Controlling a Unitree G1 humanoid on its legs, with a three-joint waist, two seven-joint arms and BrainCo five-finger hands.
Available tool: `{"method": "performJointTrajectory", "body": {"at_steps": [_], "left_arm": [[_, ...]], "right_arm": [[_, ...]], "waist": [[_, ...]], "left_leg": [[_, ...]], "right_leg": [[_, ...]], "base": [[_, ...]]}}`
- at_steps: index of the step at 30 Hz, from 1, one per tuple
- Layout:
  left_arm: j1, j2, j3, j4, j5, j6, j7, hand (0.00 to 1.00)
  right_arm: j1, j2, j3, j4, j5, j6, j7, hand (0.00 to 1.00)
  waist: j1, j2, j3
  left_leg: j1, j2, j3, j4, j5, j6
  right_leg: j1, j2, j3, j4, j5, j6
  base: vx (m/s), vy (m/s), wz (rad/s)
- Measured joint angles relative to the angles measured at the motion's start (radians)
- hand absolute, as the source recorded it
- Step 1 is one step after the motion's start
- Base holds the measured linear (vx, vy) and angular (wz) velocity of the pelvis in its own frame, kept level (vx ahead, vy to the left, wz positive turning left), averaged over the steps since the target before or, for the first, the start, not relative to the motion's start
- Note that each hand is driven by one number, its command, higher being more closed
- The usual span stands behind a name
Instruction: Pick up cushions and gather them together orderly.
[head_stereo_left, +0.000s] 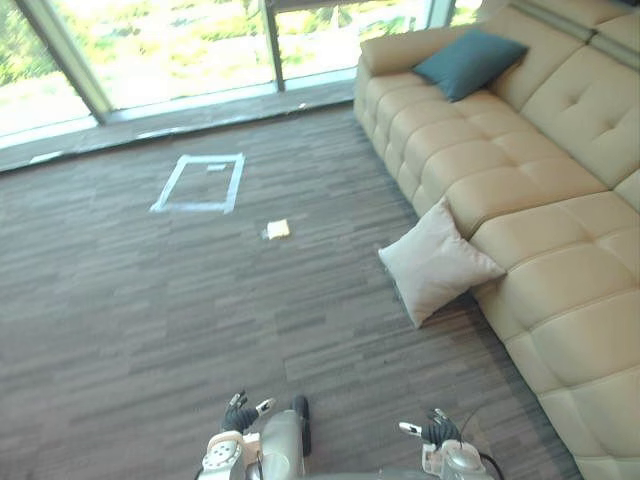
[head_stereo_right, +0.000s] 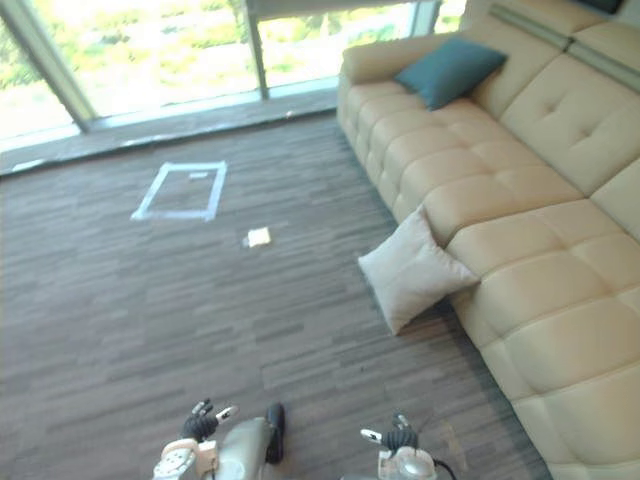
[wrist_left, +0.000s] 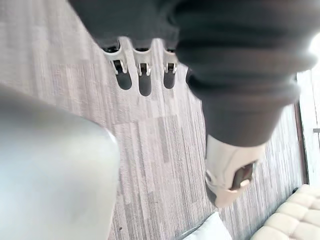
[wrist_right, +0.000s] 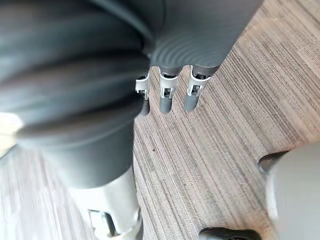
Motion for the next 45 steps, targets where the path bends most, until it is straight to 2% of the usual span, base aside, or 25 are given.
{"method": "performJointTrajectory", "body": {"at_steps": [1, 2, 4, 6, 10, 12, 13, 14, 15, 17, 18, 19, 20, 22, 25, 26, 28, 29, 31, 34, 37, 39, 42, 43, 45], "left_arm": [[0.0, 0.001, 0.001, 0.001, 0.001, 0.0, 0.002, 0.0], [-0.006, 0.02, -0.007, 0.019, 0.001, 0.004, 0.004, 0.0], [-0.011, 0.022, -0.012, 0.039, 0.002, 0.02, 0.007, 0.0], [-0.006, 0.019, -0.013, 0.051, 0.002, 0.025, 0.008, 0.0], [0.0, 0.022, -0.033, 0.068, 0.003, 0.028, 0.009, 0.0], [-0.006, 0.022, -0.039, 0.068, 0.002, 0.038, 0.009, 0.0], [-0.003, 0.025, -0.04, 0.071, 0.01, 0.039, 0.008, 0.0], [-0.013, 0.014, -0.037, 0.092, 0.024, 0.041, 0.009, 0.0], [-0.016, 0.01, -0.037, 0.093, 0.024, 0.041, 0.008, 0.0], [-0.021, -0.025, -0.037, 0.088, 0.046, 0.038, 0.003, 0.0], [-0.02, -0.029, -0.034, 0.088, 0.047, 0.038, 0.002, 0.0], [-0.017, -0.03, -0.028, 0.081, 0.053, 0.037, -0.001, 0.0], [-0.014, -0.03, -0.026, 0.078, 0.057, 0.037, -0.002, 0.0], [-0.009, -0.027, -0.029, 0.064, 0.06, 0.036, -0.004, 0.0], [-0.008, -0.021, -0.029, 0.049, 0.059, 0.034, -0.003, 0.0], [-0.008, -0.021, -0.03, 0.038, 0.057, 0.026, -0.003, 0.0], [-0.007, -0.021, -0.031, 0.038, 0.048, 0.014, -0.003, 0.0], [-0.007, -0.022, -0.042, 0.04, 0.038, 0.012, -0.002, 0.0], [-0.006, -0.01, -0.047, 0.049, 0.04, 0.012, -0.002, 0.0], [-0.009, 0.019, -0.056, 0.059, 0.038, 0.016, -0.002, 0.0], [-0.014, 0.029, -0.059, 0.072, 0.038, 0.017, 0.0, 0.0], [-0.013, 0.038, -0.079, 0.091, 0.039, 0.017, 0.001, 0.0], [-0.014, 0.041, -0.079, 0.106, 0.035, 0.017, 0.001, 0.0], [-0.019, 0.044, -0.079, 0.108, 0.034, 0.018, 0.0, 0.0], [-0.028, 0.041, -0.08, 0.117, 0.033, 0.02, -0.001, 0.0]], "right_arm": [[0.0, 0.003, 0.0, 0.001, 0.0, 0.0, 0.0, 0.0], [-0.009, 0.013, -0.003, -0.009, 0.0, -0.002, 0.0, 0.0], [-0.008, 0.013, -0.002, -0.024, 0.0, -0.004, 0.0, 0.0], [-0.01, 0.004, 0.009, -0.025, -0.007, -0.011, 0.001, 0.0], [-0.043, -0.003, 0.028, -0.024, -0.008, -0.014, -0.001, 0.0], [-0.053, -0.007, 0.03, -0.021, -0.008, -0.011, 0.001, 0.0], [-0.041, -0.006, 0.03, -0.024, -0.007, -0.012, 0.001, 0.0], [-0.048, -0.022, 0.021, -0.028, -0.001, -0.014, 0.002, 0.0], [-0.053, -0.028, 0.02, -0.028, -0.002, -0.014, 0.0, 0.0], [-0.052, -0.044, -0.007, -0.028, -0.007, -0.011, 0.001, 0.0], [-0.051, -0.043, -0.011, -0.028, -0.006, -0.011, 0.0, 0.0], [-0.04, -0.044, -0.012, -0.034, -0.007, -0.008, 0.0, 0.0], [-0.036, -0.044, -0.011, -0.032, -0.007, -0.001, 0.0, 0.0], [-0.028, -0.038, -0.013, -0.02, -0.001, 0.002, -0.001, 0.0], [-0.021, -0.034, -0.011, -0.018, 0.002, 0.009, -0.001, 0.0], [-0.023, -0.03, -0.011, -0.018, 0.002, 0.01, -0.002, 0.0], [-0.021, -0.029, 0.001, -0.017, 0.002, 0.009, -0.002, 0.0], [-0.01, -0.03, 0.006, -0.019, 0.004, 0.008, -0.003, 0.0], [-0.006, -0.02, 0.006, -0.023, 0.004, 0.006, -0.004, 0.0], [0.003, 0.008, 0.007, -0.024, -0.002, -0.001, -0.002, 0.0], [-0.002, 0.012, 0.008, -0.021, 0.0, -0.001, -0.001, 0.0], [-0.003, 0.001, 0.037, -0.022, -0.002, -0.001, -0.001, 0.0], [-0.011, -0.006, 0.049, -0.021, -0.002, -0.001, 0.0, 0.0], [-0.015, -0.006, 0.049, -0.02, -0.002, -0.001, -0.001, 0.0], [-0.027, -0.016, 0.046, -0.019, -0.002, -0.001, -0.001, 0.0]], "waist": [[0.0, -0.003, 0.0], [-0.013, -0.019, 0.01], [-0.027, -0.015, 0.016], [-0.027, -0.001, 0.024], [-0.042, 0.01, 0.023], [-0.043, 0.012, 0.026], [-0.048, -0.001, 0.022], [-0.055, 0.023, 0.028], [-0.055, 0.037, 0.027], [-0.063, 0.08, 0.029], [-0.064, 0.084, 0.031], [-0.058, 0.086, 0.03], [-0.054, 0.085, 0.031], [-0.049, 0.08, 0.033], [-0.041, 0.067, 0.033], [-0.033, 0.067, 0.033], [-0.029, 0.068, 0.033], [-0.023, 0.069, 0.031], [-0.024, 0.059, 0.023], [-0.025, 0.011, -0.001], [-0.021, 0.004, -0.001], [-0.027, 0.008, 0.001], [-0.034, 0.008, 0.001], [-0.035, 0.008, 0.001], [-0.044, 0.021, 0.007]], "left_leg": [[0.008, -0.001, 0.007, -0.004, -0.007, 0.004], [0.091, -0.015, 0.035, -0.028, -0.044, 0.028], [0.179, -0.015, 0.048, -0.044, -0.075, 0.039], [0.338, 0.002, 0.072, -0.134, -0.093, 0.043], [0.483, 0.046, 0.125, -0.262, -0.098, 0.029], [0.513, 0.049, 0.14, -0.266, -0.127, -0.02], [0.554, 0.029, 0.13, -0.261, -0.15, -0.056], [0.58, 0.04, 0.11, -0.242, -0.163, -0.075], [0.584, 0.049, 0.109, -0.233, -0.163, -0.075], [0.544, 0.073, 0.054, -0.067, -0.1, -0.132], [0.536, 0.079, 0.049, -0.028, -0.082, -0.142], [0.454, 0.103, 0.027, 0.196, -0.008, -0.187], [0.412, 0.124, 0.037, 0.303, -0.046, -0.189], [0.346, 0.149, 0.068, 0.386, -0.109, -0.152], [0.229, 0.13, 0.077, 0.283, -0.18, -0.098], [0.166, 0.085, -0.01, 0.146, -0.183, -0.099], [0.139, 0.036, -0.155, 0.0, -0.161, -0.112], [0.14, 0.032, -0.201, -0.052, -0.066, -0.108], [0.175, 0.032, -0.156, -0.055, -0.043, -0.071], [0.205, 0.023, -0.042, -0.063, -0.082, -0.034], [0.286, 0.028, 0.058, -0.118, -0.083, -0.025], [0.384, 0.034, 0.117, -0.198, -0.082, -0.021], [0.413, 0.041, 0.162, -0.237, -0.082, -0.021], [0.416, 0.04, 0.188, -0.253, -0.082, -0.021], [0.431, 0.052, 0.209, -0.26, -0.081, -0.027]], "right_leg": [[-0.022, -0.001, -0.002, 0.05, 0.007, 0.015], [-0.153, -0.029, -0.027, 0.373, 0.093, 0.125], [-0.199, -0.064, -0.095, 0.516, 0.089, 0.1], [-0.246, -0.097, -0.209, 0.547, 0.051, 0.037], [-0.385, -0.085, -0.414, 0.237, 0.055, 0.019], [-0.406, -0.026, -0.439, -0.04, 0.201, -0.021], [-0.39, 0.006, -0.423, -0.157, 0.35, -0.092], [-0.388, 0.018, -0.41, -0.114, 0.372, -0.14], [-0.387, 0.021, -0.413, -0.101, 0.373, -0.145], [-0.336, 0.032, -0.421, -0.069, 0.263, -0.14], [-0.322, 0.036, -0.421, -0.071, 0.251, -0.138], [-0.256, 0.045, -0.403, -0.107, 0.22, -0.138], [-0.211, 0.056, -0.391, -0.135, 0.212, -0.139], [-0.127, 0.068, -0.373, -0.193, 0.209, -0.139], [-0.057, 0.067, -0.306, -0.249, 0.206, -0.13], [-0.046, 0.059, -0.241, -0.25, 0.198, -0.112], [-0.05, 0.057, -0.171, -0.241, 0.177, -0.077], [-0.052, 0.062, -0.115, -0.206, 0.143, -0.053], [-0.05, 0.052, -0.059, -0.162, 0.108, -0.027], [-0.101, 0.012, -0.034, -0.066, 0.076, 0.025], [-0.165, -0.023, -0.128, 0.067, 0.103, 0.09], [-0.165, -0.092, -0.349, 0.1, 0.066, 0.059], [-0.194, -0.112, -0.467, 0.024, 0.09, 0.032], [-0.219, -0.111, -0.514, -0.052, 0.156, 0.013], [-0.212, -0.099, -0.546, -0.078, 0.188, -0.033]], "base": [[0.63, 0.261, -0.6], [0.49, 0.215, -0.34], [0.5, 0.184, -0.3], [0.54, 0.108, -0.38], [0.49, 0.053, -0.24], [0.57, -0.032, -0.21], [0.61, -0.091, -0.15], [0.61, -0.068, -0.12], [0.58, -0.069, 0.05], [0.54, -0.096, 0.04], [0.59, -0.114, -0.05], [0.44, -0.052, -0.12], [0.5, -0.047, -0.2], [0.33, -0.02, -0.29], [0.32, 0.035, -0.59], [0.2, 0.09, -0.87], [0.2, 0.172, -1.41], [0.24, 0.25, -1.48], [0.23, 0.223, -1.02], [0.28, 0.271, -1.02], [0.2, 0.167, -0.89], [0.13, 0.12, -0.7], [0.14, 0.035, -0.51], [0.2, -0.058, -0.65], [0.21, -0.094, -0.73]]}}
